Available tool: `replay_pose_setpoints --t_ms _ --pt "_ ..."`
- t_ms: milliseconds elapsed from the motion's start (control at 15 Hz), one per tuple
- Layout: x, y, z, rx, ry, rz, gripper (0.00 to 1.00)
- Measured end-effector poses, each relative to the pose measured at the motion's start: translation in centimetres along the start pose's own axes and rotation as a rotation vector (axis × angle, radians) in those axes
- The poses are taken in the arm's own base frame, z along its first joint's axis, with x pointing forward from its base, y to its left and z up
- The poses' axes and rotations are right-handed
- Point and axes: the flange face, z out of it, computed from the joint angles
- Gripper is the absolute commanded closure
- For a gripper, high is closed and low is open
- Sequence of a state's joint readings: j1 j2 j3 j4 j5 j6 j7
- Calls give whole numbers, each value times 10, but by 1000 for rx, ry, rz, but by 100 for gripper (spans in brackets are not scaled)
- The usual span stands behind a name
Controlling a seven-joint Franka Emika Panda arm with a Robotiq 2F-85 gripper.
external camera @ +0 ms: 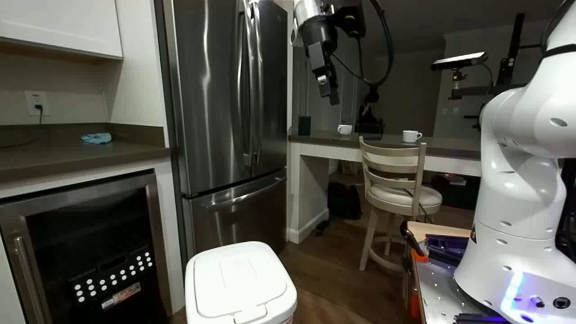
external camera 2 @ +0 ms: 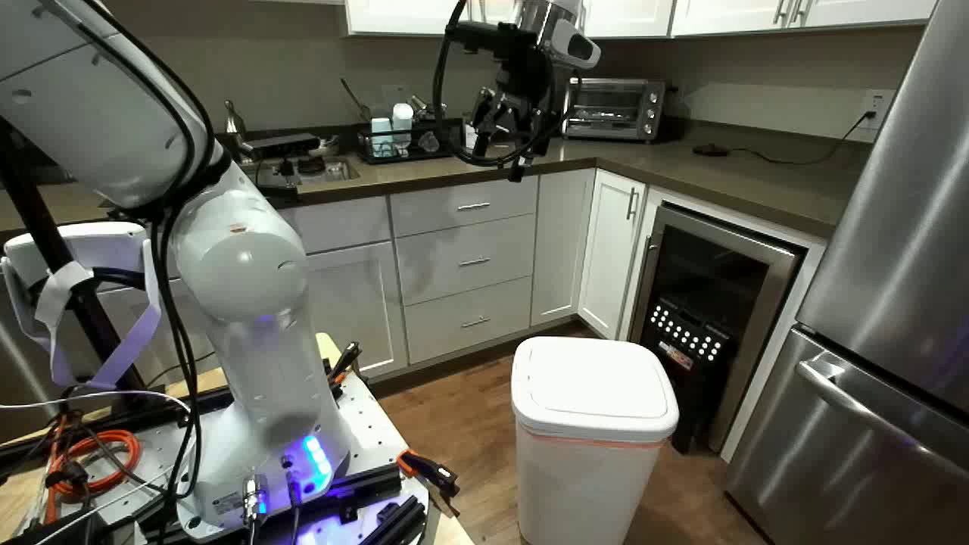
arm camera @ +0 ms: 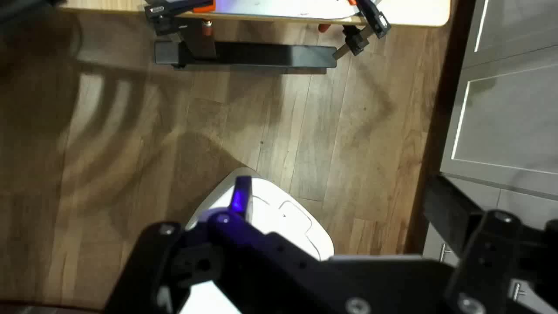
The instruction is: Open the bin
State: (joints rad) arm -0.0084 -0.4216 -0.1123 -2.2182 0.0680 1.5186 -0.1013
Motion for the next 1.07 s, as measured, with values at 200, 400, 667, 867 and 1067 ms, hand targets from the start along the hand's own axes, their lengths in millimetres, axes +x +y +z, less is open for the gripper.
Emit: replay_pose_setpoints --t_ms 200,400,667,867,1067 --pt "0 0 0 0 0 0 0" --pt "0 0 0 0 0 0 0" --pt "0 0 0 0 0 0 0" --pt "6 2 12 0 -7 4 0" --pt "30 8 50 0 -10 3 0"
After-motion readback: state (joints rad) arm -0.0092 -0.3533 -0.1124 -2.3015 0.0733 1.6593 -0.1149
